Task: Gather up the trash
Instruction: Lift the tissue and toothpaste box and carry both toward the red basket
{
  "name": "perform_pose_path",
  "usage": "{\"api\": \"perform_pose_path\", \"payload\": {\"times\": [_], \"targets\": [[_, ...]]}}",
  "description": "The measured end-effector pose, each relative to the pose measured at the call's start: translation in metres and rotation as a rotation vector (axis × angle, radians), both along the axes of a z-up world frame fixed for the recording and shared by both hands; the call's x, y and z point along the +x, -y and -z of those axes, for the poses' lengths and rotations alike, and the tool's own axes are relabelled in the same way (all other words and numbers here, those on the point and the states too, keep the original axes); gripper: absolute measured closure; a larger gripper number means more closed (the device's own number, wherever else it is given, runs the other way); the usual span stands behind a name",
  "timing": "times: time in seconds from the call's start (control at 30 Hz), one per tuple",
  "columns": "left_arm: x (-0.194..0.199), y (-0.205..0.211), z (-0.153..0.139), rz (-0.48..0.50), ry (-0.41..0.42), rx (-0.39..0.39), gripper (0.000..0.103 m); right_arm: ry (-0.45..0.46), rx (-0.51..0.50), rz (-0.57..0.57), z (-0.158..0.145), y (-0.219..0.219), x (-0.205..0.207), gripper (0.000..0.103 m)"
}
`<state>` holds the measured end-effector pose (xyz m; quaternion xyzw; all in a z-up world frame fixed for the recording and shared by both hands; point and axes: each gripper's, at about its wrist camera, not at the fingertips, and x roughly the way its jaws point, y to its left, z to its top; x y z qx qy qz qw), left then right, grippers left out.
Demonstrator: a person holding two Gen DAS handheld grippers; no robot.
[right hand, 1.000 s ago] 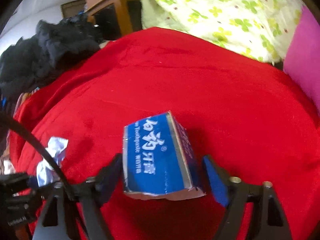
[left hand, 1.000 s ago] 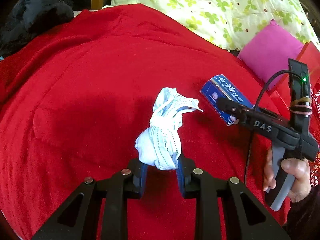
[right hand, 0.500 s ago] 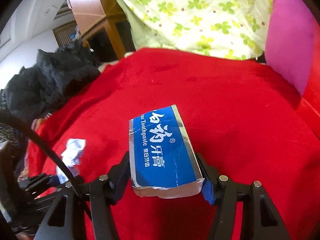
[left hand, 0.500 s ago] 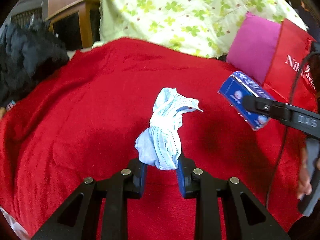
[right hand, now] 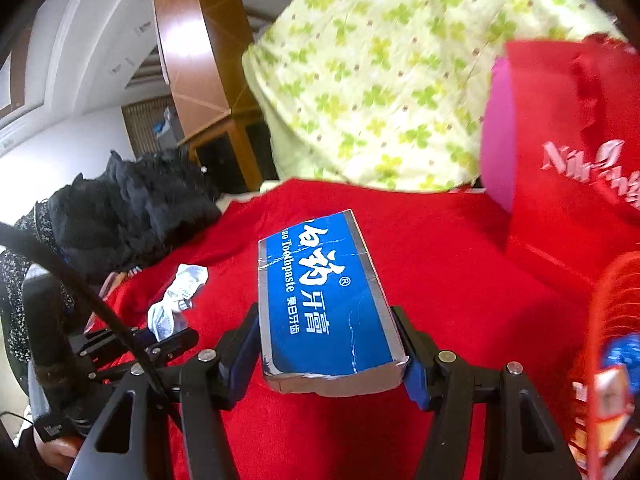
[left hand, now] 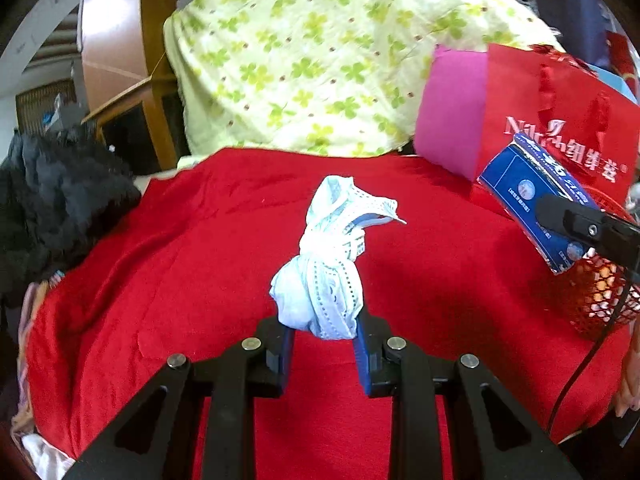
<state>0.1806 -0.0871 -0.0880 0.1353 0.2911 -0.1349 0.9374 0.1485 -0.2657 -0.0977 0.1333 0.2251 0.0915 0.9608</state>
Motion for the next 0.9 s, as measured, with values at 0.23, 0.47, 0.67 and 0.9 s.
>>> {"api": "perform_pose_path", "payload": {"times": [0.23, 0.47, 0.67, 0.9], "targets": [[-0.033, 0.028, -0.023, 0.05, 0.058, 0.036, 0.075, 0.106, 0.008, 0.048, -0.008, 0.023, -0.055, 0.039], [-0.053, 0.048, -0.036, 0.081, 0.093, 0.064, 0.075, 0.163, 0.035, 0.057, -0.008, 0.038, -0.084, 0.039], [-0.059, 0.062, -0.042, 0.091, 0.105, 0.089, 0.074, 0.181, 0.07, 0.088, -0.008, 0.059, -0.089, 0.039], [-0.062, 0.077, -0.044, 0.101, 0.112, 0.114, 0.073, 0.2, 0.082, 0.1, -0.01, 0.07, -0.096, 0.039]]}}
